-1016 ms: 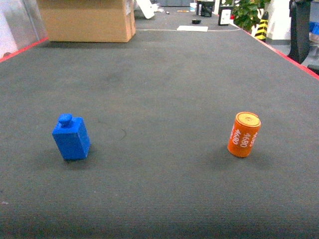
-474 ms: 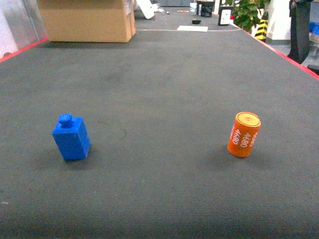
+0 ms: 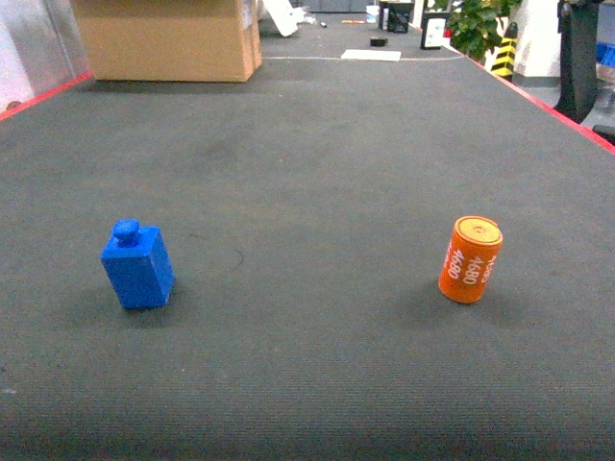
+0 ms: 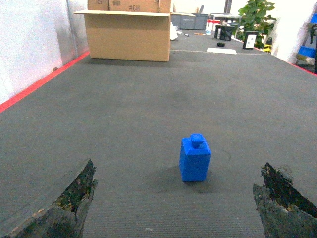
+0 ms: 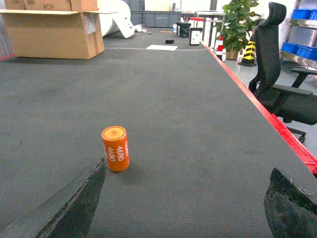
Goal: Sort blue parts and orange caps into right shelf containers
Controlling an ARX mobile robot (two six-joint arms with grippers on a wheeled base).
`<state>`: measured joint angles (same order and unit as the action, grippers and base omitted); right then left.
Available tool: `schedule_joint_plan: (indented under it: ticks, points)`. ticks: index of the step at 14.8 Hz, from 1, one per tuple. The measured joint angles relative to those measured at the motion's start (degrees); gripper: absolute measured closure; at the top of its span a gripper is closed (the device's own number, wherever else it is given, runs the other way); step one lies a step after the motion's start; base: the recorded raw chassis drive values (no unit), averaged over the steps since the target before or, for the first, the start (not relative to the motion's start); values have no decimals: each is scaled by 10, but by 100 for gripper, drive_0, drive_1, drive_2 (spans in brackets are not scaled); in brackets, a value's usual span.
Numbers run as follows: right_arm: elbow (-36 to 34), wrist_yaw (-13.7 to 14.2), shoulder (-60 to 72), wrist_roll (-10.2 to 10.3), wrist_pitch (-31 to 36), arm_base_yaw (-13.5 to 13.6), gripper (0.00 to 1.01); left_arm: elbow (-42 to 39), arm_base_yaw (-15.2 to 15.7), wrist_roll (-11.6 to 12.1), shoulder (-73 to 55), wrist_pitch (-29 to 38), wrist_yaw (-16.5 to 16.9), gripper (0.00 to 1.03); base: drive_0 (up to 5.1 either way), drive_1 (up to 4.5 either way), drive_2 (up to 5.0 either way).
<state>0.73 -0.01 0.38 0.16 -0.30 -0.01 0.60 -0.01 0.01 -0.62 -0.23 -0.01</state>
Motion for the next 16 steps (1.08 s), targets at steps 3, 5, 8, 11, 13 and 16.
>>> schedule_joint_plan:
  ticks: [3,5,8,11,13,16]
  points:
    - [0,0,0,0,0,0,3,0,0,0,0,0,0,5,0,0,0]
    - [0,0,0,0,0,0,3,0,0,0,0,0,0,5,0,0,0]
    - [0,0,0,0,0,0,3,0,0,0,0,0,0,5,0,0,0]
    - [14,61,19,10,-45,25,3,23,-39,0,-46,-56,-73,5,0,0,0]
    - [51,155,224,33,85,45,3,66,-66,0,-227,73,-110,5,0,0,0]
    - [151,71,522,39,276,33,3,174,-51,5,-506,238,-24,5,0,0,0]
